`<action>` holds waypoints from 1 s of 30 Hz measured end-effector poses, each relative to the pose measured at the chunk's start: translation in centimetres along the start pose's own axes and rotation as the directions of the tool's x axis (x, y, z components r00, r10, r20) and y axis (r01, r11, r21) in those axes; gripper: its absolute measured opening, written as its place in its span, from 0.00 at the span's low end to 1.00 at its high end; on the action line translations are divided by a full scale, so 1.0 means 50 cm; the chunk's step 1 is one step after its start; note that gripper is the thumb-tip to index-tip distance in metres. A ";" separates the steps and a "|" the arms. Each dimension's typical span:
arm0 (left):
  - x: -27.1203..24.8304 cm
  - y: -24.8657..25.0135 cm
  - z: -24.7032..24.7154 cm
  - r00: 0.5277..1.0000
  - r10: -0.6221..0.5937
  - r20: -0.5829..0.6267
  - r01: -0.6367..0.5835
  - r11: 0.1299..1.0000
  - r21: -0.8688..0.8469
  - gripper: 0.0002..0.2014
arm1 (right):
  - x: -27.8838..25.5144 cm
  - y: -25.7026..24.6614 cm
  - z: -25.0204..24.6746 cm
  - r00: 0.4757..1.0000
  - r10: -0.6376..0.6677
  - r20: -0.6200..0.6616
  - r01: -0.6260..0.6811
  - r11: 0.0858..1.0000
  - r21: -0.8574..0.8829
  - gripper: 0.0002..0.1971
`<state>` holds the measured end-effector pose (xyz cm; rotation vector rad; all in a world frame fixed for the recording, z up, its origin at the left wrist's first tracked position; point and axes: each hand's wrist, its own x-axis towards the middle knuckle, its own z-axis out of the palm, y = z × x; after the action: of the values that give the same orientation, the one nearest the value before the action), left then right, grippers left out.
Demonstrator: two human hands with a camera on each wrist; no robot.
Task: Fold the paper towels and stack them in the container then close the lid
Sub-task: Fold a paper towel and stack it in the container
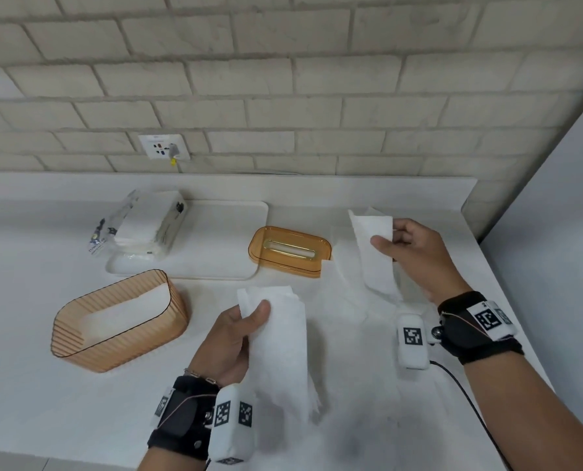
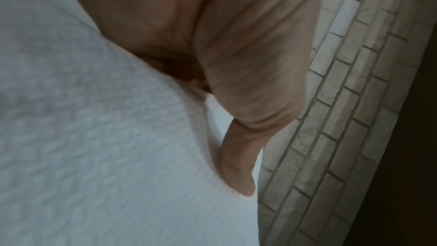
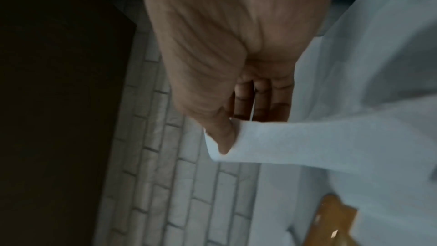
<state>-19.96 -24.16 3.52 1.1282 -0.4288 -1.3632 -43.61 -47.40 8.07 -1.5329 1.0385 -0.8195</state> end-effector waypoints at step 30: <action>0.032 -0.006 -0.078 0.886 0.161 -0.435 -0.220 0.972 -0.088 0.25 | -0.102 0.064 0.275 0.926 0.111 0.361 -0.192 0.962 0.196 0.15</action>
<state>-16.59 -24.05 0.96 1.1975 -0.1214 -0.9230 -33.81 -37.66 2.23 -1.3211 0.7617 -0.5138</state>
